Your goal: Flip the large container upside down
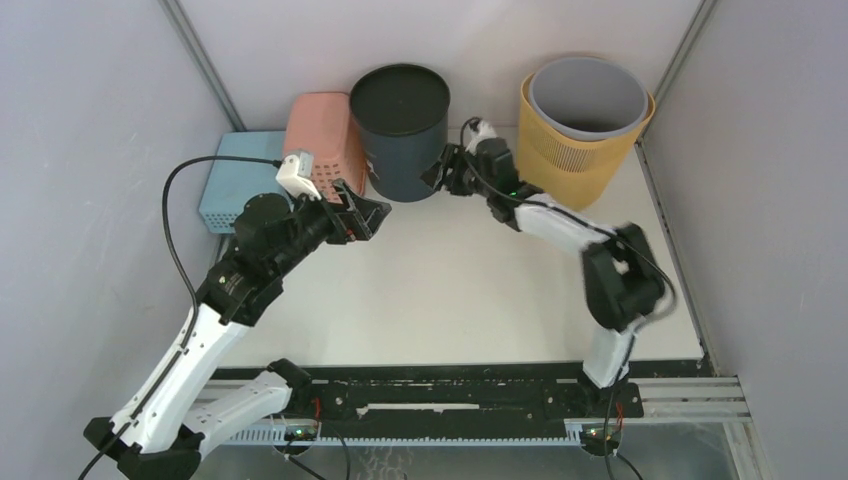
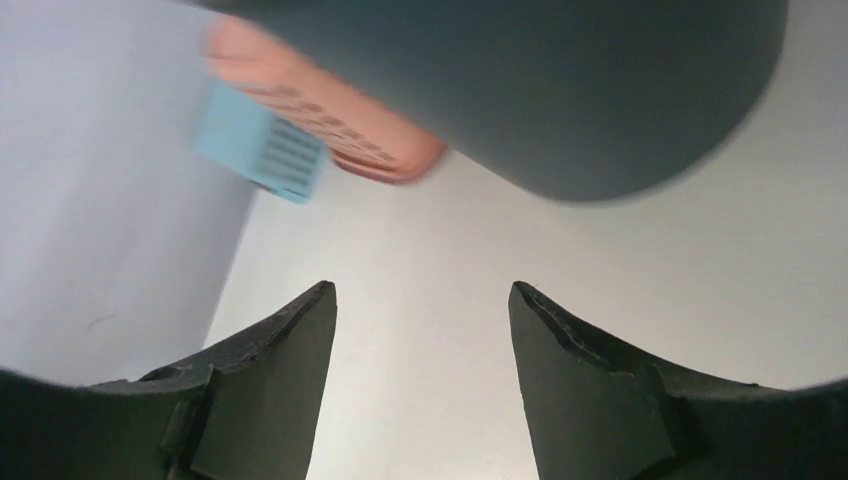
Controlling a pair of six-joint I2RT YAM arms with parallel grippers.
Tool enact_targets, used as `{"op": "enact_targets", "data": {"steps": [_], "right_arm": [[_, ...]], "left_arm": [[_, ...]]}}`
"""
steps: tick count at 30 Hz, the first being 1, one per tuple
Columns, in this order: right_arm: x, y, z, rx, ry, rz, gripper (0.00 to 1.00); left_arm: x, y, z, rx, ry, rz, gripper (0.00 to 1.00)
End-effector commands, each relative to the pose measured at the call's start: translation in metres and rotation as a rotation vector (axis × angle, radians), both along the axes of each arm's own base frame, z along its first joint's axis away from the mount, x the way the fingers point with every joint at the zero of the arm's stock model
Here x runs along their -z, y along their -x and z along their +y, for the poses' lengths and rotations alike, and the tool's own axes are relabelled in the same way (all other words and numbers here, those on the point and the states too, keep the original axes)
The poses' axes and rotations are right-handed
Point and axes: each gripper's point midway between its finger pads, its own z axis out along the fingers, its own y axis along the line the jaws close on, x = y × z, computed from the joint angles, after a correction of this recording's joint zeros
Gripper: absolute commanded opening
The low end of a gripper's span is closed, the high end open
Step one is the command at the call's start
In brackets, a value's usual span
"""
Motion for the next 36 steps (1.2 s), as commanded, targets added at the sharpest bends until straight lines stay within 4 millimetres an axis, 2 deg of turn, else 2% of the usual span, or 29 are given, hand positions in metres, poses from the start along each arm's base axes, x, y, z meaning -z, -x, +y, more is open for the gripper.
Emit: {"op": "enact_targets", "data": {"steps": [1, 3, 5, 8, 10, 12, 16, 21, 25, 29, 36], "right_arm": [[-0.192, 0.064, -0.029, -0.124, 0.037, -0.451, 0.72], [-0.233, 0.083, -0.061, -0.076, 0.093, -0.516, 0.70], [-0.255, 0.087, -0.095, 0.017, 0.166, -0.558, 0.65], [-0.267, 0.078, -0.142, 0.163, 0.248, -0.580, 0.56], [-0.265, 0.064, -0.166, 0.240, 0.287, -0.575, 0.52], [-0.259, 0.050, -0.180, 0.285, 0.317, -0.571, 0.51], [-0.250, 0.028, -0.195, 0.313, 0.314, -0.553, 0.49], [-0.258, 0.011, -0.212, 0.370, 0.315, -0.559, 0.46], [-0.254, -0.008, -0.223, 0.384, 0.330, -0.543, 0.51], [-0.246, -0.024, -0.227, 0.380, 0.348, -0.520, 0.55], [-0.222, -0.051, -0.228, 0.357, 0.375, -0.476, 0.56]], "left_arm": [[0.006, -0.007, 0.002, -0.016, -0.016, -0.006, 1.00], [0.007, -0.009, 0.001, -0.016, -0.018, -0.005, 1.00], [0.009, -0.010, 0.000, -0.015, -0.020, -0.002, 1.00], [0.013, -0.013, -0.004, -0.005, -0.019, 0.009, 1.00], [0.018, -0.013, -0.006, 0.002, -0.018, 0.021, 1.00], [0.021, -0.013, -0.007, 0.005, -0.017, 0.030, 1.00], [0.024, -0.011, -0.005, 0.004, -0.019, 0.034, 1.00], [0.028, -0.009, -0.004, 0.002, -0.029, 0.044, 1.00], [0.032, -0.010, -0.004, 0.002, -0.036, 0.053, 1.00], [0.035, -0.012, -0.006, 0.004, -0.041, 0.061, 1.00], [0.039, -0.015, -0.007, 0.001, -0.055, 0.070, 1.00]]}}
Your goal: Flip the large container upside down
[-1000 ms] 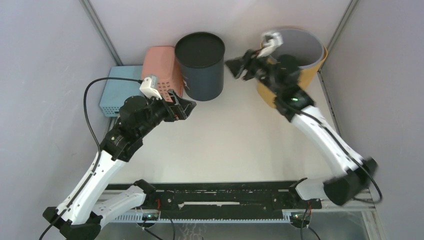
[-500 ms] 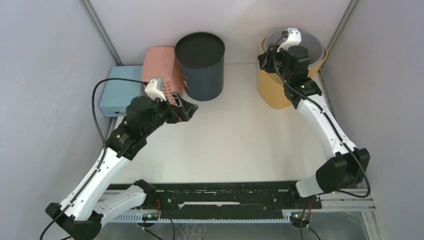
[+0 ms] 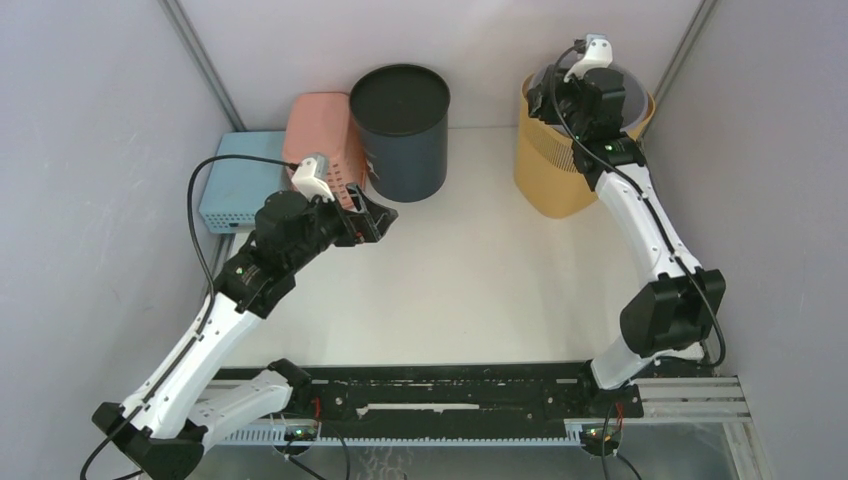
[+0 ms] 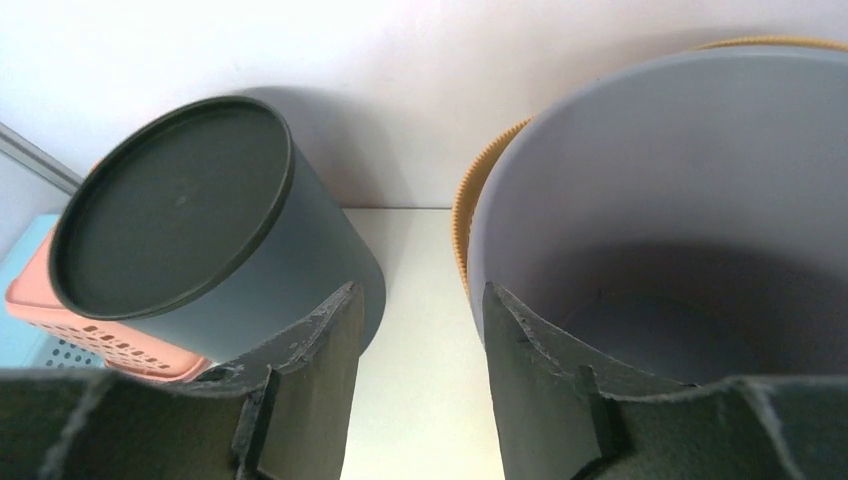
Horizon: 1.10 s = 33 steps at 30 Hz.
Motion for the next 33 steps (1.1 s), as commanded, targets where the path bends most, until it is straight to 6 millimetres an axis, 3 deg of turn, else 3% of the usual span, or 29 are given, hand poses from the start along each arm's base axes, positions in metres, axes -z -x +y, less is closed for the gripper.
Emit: {"op": "enact_targets", "data": {"steps": [1, 7, 15, 24, 29, 33], "right_arm": [[0.004, -0.017, 0.000, -0.016, 0.026, -0.004, 0.55], [0.031, -0.038, -0.002, 0.004, 0.025, 0.046, 0.53], [0.038, -0.050, -0.008, 0.017, -0.006, 0.064, 0.46], [0.055, -0.062, -0.018, 0.057, 0.055, 0.126, 0.40], [0.064, -0.064, -0.020, 0.084, 0.102, 0.159, 0.24], [0.071, -0.067, -0.024, 0.113, 0.152, 0.203, 0.21]], "left_arm": [[0.004, -0.003, -0.001, 0.006, -0.006, -0.008, 1.00], [0.013, -0.008, -0.004, 0.008, -0.020, 0.013, 1.00], [0.030, -0.015, -0.011, 0.019, -0.025, 0.046, 1.00], [0.032, -0.016, -0.012, 0.020, -0.029, 0.047, 1.00], [0.035, -0.015, -0.012, 0.021, -0.032, 0.053, 1.00], [0.036, -0.014, -0.012, 0.022, -0.034, 0.053, 1.00]]}}
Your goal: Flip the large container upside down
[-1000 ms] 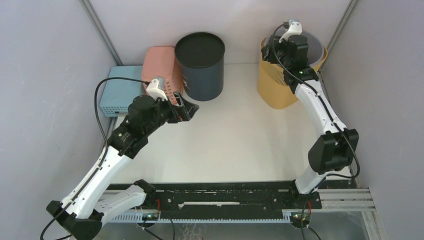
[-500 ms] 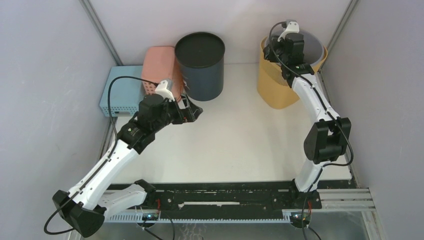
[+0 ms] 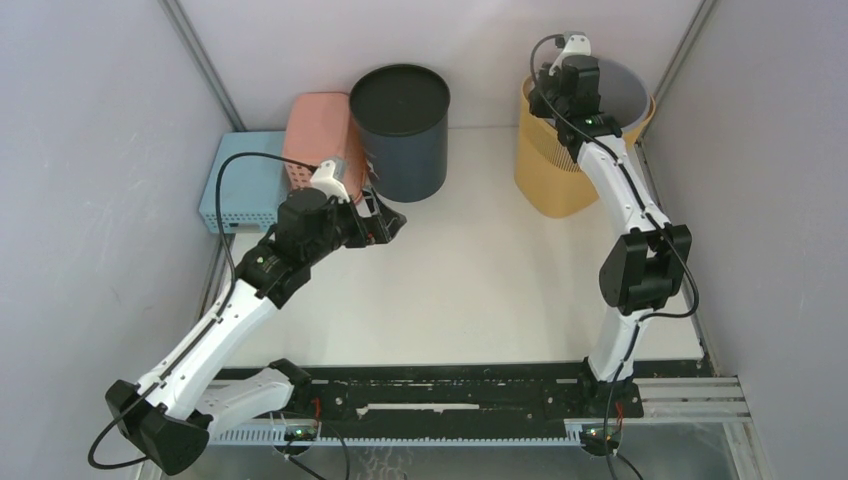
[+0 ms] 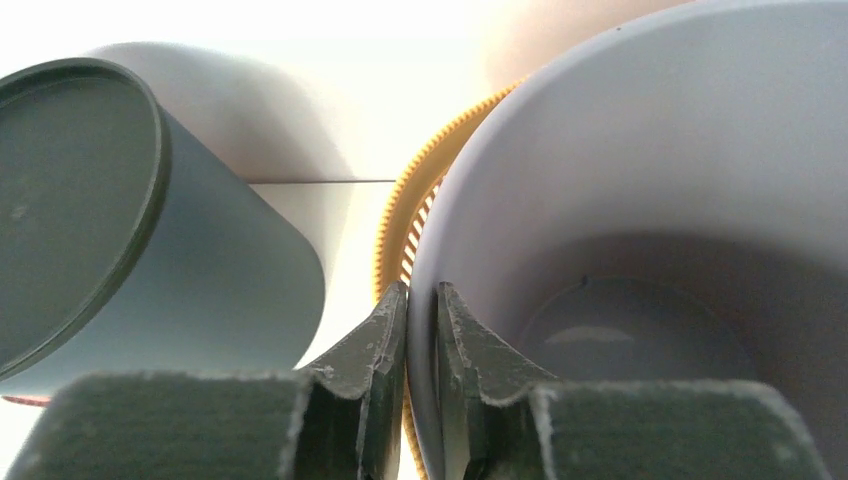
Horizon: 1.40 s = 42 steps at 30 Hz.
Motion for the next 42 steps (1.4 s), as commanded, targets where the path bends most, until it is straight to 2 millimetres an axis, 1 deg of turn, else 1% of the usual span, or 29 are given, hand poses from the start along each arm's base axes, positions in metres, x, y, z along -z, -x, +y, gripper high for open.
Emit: {"op": "enact_targets", "data": {"steps": [1, 3, 5, 11, 15, 16, 19, 23, 27, 31, 32, 33, 34, 36, 39, 42], "right_arm": [[0.008, -0.001, -0.017, 0.071, 0.091, 0.056, 0.18], [0.001, 0.001, -0.018, 0.071, 0.092, 0.040, 0.16], [-0.018, 0.007, -0.017, 0.061, 0.093, 0.000, 0.12], [-0.086, 0.027, -0.012, 0.064, 0.137, -0.155, 0.08], [-0.132, 0.050, -0.013, 0.090, 0.149, -0.257, 0.05], [-0.146, 0.059, -0.014, 0.098, 0.151, -0.288, 0.05], [-0.177, 0.083, -0.014, 0.116, 0.151, -0.357, 0.04], [-0.220, 0.121, -0.014, 0.140, 0.152, -0.470, 0.04], [-0.260, 0.160, -0.011, 0.148, 0.147, -0.574, 0.03], [-0.294, 0.202, -0.015, 0.160, 0.127, -0.674, 0.02], [-0.305, 0.216, -0.018, 0.162, 0.116, -0.707, 0.02], [-0.310, 0.223, -0.018, 0.159, 0.105, -0.725, 0.02], [-0.318, 0.235, -0.019, 0.153, 0.090, -0.749, 0.02], [-0.329, 0.252, -0.019, 0.125, 0.065, -0.784, 0.02], [-0.340, 0.277, -0.013, 0.050, 0.015, -0.825, 0.02], [-0.346, 0.301, -0.005, -0.050, -0.044, -0.856, 0.01]], "left_arm": [[-0.001, -0.001, 0.000, 0.006, 0.011, -0.028, 1.00], [-0.002, 0.000, 0.001, 0.007, 0.013, -0.031, 1.00], [-0.003, 0.001, 0.002, 0.006, 0.013, -0.033, 1.00], [-0.005, 0.005, 0.003, 0.009, 0.025, -0.038, 1.00], [-0.005, 0.009, 0.004, 0.010, 0.031, -0.044, 1.00], [-0.005, 0.010, 0.005, 0.009, 0.031, -0.045, 1.00], [-0.003, 0.011, 0.006, 0.012, 0.031, -0.042, 1.00], [-0.002, 0.013, 0.006, 0.016, 0.034, -0.044, 1.00], [-0.002, 0.015, 0.006, 0.019, 0.038, -0.048, 1.00], [-0.001, 0.016, 0.007, 0.020, 0.040, -0.050, 1.00], [-0.001, 0.017, 0.007, 0.021, 0.040, -0.050, 1.00], [-0.001, 0.017, 0.007, 0.021, 0.043, -0.050, 1.00], [0.000, 0.017, 0.006, 0.023, 0.043, -0.046, 1.00], [-0.001, 0.017, 0.007, 0.023, 0.044, -0.049, 1.00], [0.000, 0.018, 0.007, 0.023, 0.048, -0.049, 1.00], [0.000, 0.019, 0.007, 0.023, 0.049, -0.049, 1.00]]}}
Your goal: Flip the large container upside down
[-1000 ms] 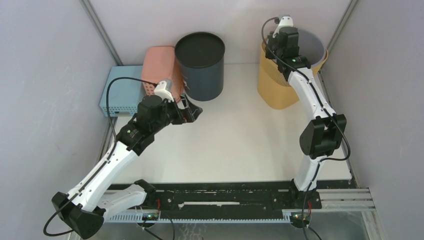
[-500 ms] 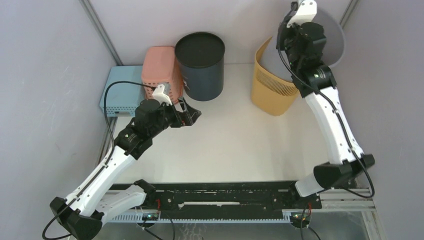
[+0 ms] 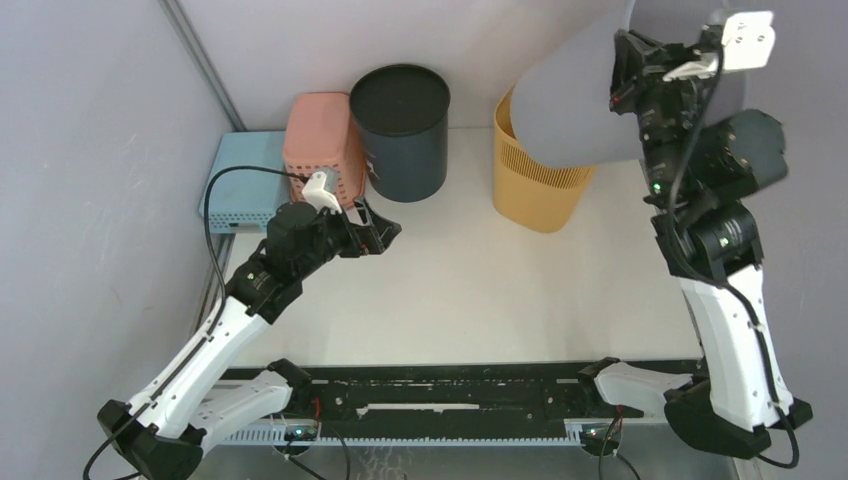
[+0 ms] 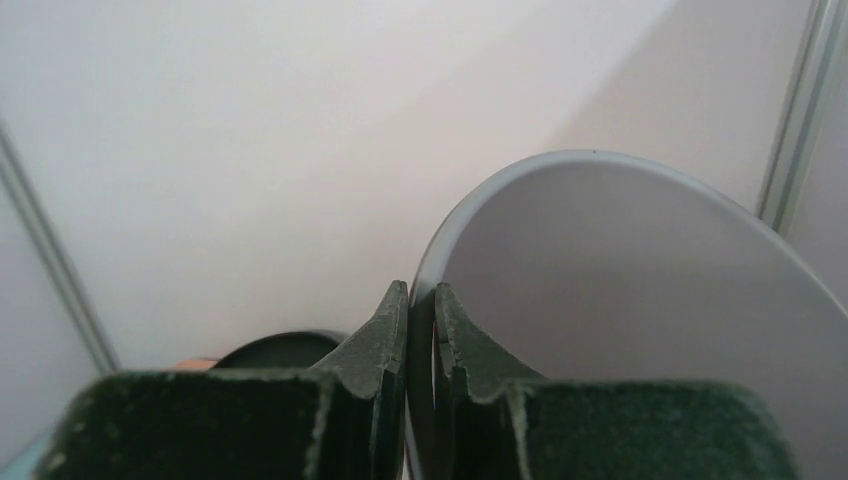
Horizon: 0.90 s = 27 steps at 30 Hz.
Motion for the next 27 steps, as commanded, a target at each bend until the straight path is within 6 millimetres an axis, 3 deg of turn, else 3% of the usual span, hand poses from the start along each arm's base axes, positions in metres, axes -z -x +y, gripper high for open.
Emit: {"op": "enact_targets", "data": {"steps": [1, 5, 8, 14, 18, 23, 27], "right_arm": [[-0.037, 0.048, 0.010, -0.173, -0.053, -0.144, 0.01], [-0.037, 0.075, 0.026, -0.323, -0.069, -0.144, 0.00], [-0.024, 0.085, 0.043, -0.435, -0.076, -0.102, 0.00], [0.032, 0.088, 0.092, -0.636, -0.092, 0.034, 0.00], [0.075, 0.090, 0.136, -0.727, -0.082, 0.118, 0.00], [0.132, 0.086, 0.207, -0.731, 0.048, 0.228, 0.00], [0.179, 0.077, 0.257, -0.620, 0.205, 0.263, 0.00]], "left_arm": [[-0.002, 0.003, 0.000, 0.011, 0.028, -0.021, 1.00], [-0.002, 0.004, 0.002, 0.006, 0.028, -0.024, 1.00], [-0.002, 0.005, 0.007, -0.013, 0.015, -0.028, 1.00], [-0.006, 0.008, 0.030, -0.101, 0.003, -0.050, 1.00], [-0.013, 0.015, 0.054, -0.191, 0.008, -0.080, 1.00], [-0.015, 0.025, 0.078, -0.273, -0.002, -0.090, 1.00], [-0.006, 0.028, 0.096, -0.340, -0.024, -0.075, 1.00]]}}
